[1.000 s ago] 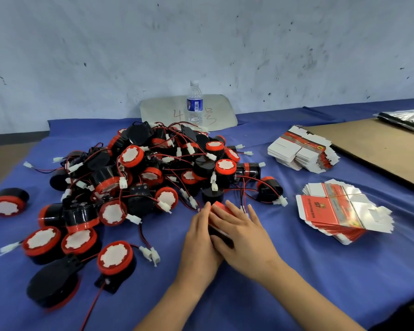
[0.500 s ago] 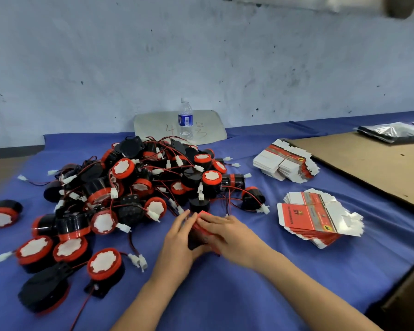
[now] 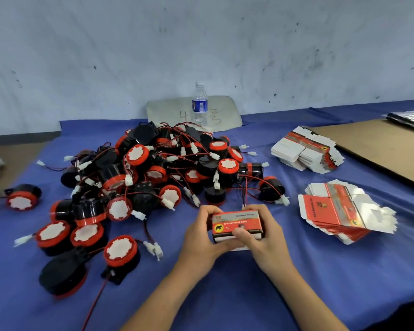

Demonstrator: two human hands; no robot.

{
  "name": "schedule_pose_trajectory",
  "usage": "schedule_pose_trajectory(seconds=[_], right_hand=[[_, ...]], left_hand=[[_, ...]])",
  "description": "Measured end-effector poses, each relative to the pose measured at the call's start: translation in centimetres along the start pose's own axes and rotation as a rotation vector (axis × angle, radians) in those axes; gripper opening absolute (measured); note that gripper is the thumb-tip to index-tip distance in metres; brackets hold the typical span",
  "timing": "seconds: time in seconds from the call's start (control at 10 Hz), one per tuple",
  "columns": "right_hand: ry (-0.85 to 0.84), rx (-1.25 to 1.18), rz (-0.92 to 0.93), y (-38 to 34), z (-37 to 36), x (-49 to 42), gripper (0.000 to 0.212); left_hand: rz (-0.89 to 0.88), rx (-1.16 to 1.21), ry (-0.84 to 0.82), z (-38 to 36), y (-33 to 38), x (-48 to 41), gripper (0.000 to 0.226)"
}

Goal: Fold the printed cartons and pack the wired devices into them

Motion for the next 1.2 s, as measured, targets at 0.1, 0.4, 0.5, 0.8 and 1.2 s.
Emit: schedule_pose_trajectory(seconds=[0.1,0.4,0.5,0.8,1.2], right_hand=[[0.021,0.01,0.014,0.0,0.3,0.1,0.044],[0.068,-0.171,-0.024,0.6,0.8,-0.3,0.051],[0.015,-0.154,-0.032,0.5,0.8,-0.4,0.047],[0.088,-0.373,-0.213,1.0,1.1,0.1,0.035],[0.68,-1.438,0.339,-10.9,14.2,6.2,0.065]], left_hand=[[-0.025,-0.011,0.005,0.0,0.1,0.1,0.061],[-0.012,0.163,-0.063,-0.8,0.6,-0.2,0.058],[-0.009,0.149,-0.071,-0.9,0.7,0.0,0.05],[-0.012,0.232,-0.033,-0.7,0.4,0.0,0.037],[-0.028,0.362,-0.073,-0.9,-0.2,-0.2,0.037]])
Point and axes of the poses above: each hand's wrist, its own x-axis away from the middle knuckle, its own z-axis out of the back of the hand, y = z × x, the point moved 3 cm from there along -x, towards the middle knuckle, and after that the axes turned 15 degrees about -y, right-handed, at the moved point
